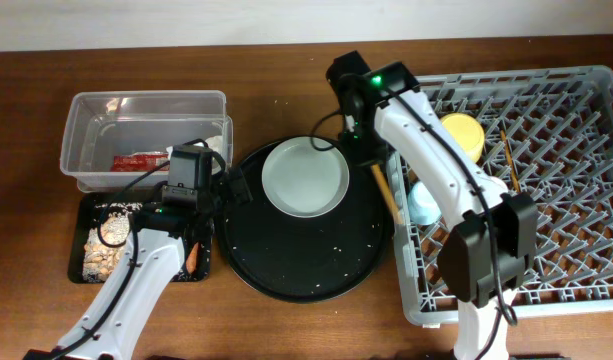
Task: Sort waste into correct bins and load items into the dishwasher rack
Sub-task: 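Carry the second chopstick right and drop it into the dish rack, then reach the right gripper to the white plate and grasp its rim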
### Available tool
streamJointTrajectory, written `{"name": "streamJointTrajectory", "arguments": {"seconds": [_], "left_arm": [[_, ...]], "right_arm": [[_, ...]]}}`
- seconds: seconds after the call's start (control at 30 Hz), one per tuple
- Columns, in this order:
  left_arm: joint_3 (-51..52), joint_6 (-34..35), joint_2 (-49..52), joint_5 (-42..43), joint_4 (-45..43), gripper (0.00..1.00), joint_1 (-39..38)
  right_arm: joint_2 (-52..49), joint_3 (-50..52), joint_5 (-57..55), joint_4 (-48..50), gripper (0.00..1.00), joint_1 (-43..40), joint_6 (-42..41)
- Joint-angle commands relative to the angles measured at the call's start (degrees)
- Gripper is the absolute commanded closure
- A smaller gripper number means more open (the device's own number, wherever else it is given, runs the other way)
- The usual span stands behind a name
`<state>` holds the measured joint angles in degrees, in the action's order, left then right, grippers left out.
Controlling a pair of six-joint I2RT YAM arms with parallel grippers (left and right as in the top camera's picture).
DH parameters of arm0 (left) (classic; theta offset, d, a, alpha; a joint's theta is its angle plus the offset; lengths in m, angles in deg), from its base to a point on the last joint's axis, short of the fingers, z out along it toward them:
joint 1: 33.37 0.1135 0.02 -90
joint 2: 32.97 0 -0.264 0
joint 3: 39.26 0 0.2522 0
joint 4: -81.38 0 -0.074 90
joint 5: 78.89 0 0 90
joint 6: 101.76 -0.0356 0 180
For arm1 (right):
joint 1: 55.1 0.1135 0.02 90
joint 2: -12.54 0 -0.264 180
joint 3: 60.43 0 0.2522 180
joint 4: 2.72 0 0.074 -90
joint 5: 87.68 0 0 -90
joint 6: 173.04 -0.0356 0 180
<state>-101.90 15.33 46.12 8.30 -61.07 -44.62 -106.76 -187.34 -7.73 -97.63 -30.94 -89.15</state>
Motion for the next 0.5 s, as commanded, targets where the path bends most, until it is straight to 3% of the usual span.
{"name": "streamJointTrajectory", "arguments": {"seconds": [0.0,0.17,0.47], "left_arm": [[0.22,0.55,0.31,0.46,-0.09,0.01,-0.13],[0.22,0.55,1.53,0.46,-0.13,0.01,-0.55],[0.22,0.52,4.81,0.44,-2.25,0.01,-0.76]], "right_arm": [[0.72,-2.25,-22.25,-0.55,0.96,-4.39,6.34],[0.7,-2.25,-26.58,3.02,0.96,-13.07,10.38],[0.7,-2.14,-13.97,5.11,0.96,-29.94,10.56]]}}
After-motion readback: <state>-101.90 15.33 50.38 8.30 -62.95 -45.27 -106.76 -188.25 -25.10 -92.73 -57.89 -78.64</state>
